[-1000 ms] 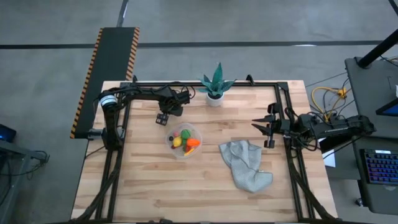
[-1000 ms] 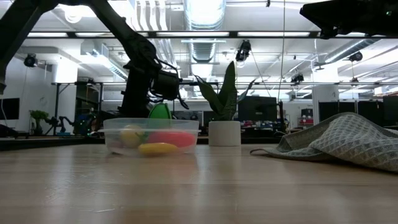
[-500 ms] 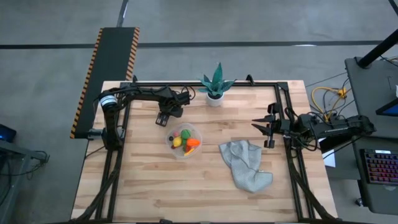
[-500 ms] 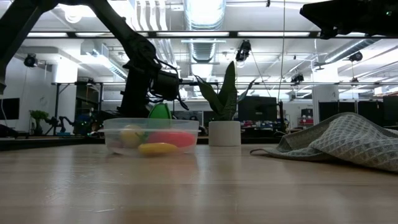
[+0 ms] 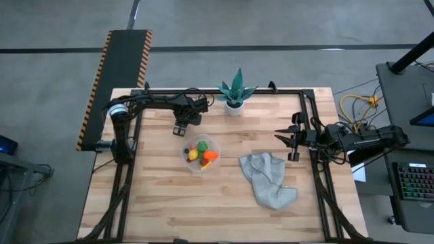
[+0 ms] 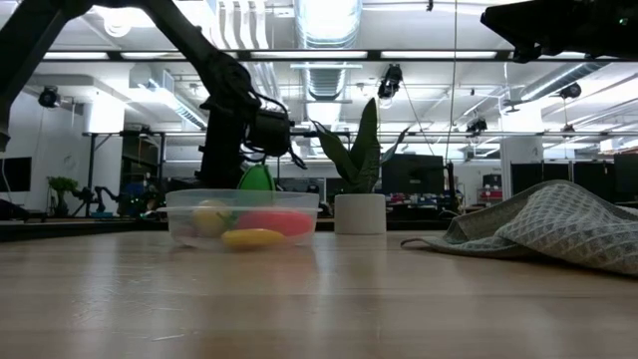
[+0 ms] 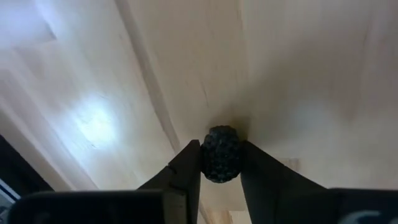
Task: Pick and placing Produce into tupperware
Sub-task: Put the black raspberry into the transparent bin, then return to Home Position
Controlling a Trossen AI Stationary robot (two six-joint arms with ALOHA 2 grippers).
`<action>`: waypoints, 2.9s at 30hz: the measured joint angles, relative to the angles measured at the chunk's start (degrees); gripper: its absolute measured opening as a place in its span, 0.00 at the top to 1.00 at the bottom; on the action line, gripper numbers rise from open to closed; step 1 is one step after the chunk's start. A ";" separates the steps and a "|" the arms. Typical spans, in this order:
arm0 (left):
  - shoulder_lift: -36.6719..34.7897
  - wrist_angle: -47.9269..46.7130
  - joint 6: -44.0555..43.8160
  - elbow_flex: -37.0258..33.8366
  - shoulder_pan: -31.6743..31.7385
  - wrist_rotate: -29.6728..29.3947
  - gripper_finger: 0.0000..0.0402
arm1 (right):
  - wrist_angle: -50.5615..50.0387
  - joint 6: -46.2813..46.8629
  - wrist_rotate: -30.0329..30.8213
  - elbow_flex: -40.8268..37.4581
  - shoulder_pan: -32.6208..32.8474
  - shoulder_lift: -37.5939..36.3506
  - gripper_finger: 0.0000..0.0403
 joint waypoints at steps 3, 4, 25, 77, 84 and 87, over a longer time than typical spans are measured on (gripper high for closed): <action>-0.83 -0.14 -1.18 0.20 -0.27 -0.19 0.83 | 0.01 0.01 0.00 0.00 0.00 -0.02 0.85; -1.15 -0.34 -1.29 0.22 -0.32 -0.23 0.83 | 0.01 -0.01 0.00 0.00 0.00 0.01 0.85; -16.72 -7.31 -18.17 0.83 -11.36 -0.91 0.83 | 0.22 -0.07 0.00 0.00 -0.02 -0.02 0.85; -12.97 -0.71 -43.05 0.61 -38.36 4.85 0.67 | 1.94 0.89 -0.20 0.00 0.00 -0.02 0.85; -12.97 0.92 -43.30 0.71 -38.36 4.59 0.45 | 1.98 1.26 -0.20 0.00 0.00 -0.02 0.85; -13.26 7.22 -43.68 0.98 -38.36 3.50 0.44 | 2.05 1.26 -0.20 0.00 0.00 -0.02 0.85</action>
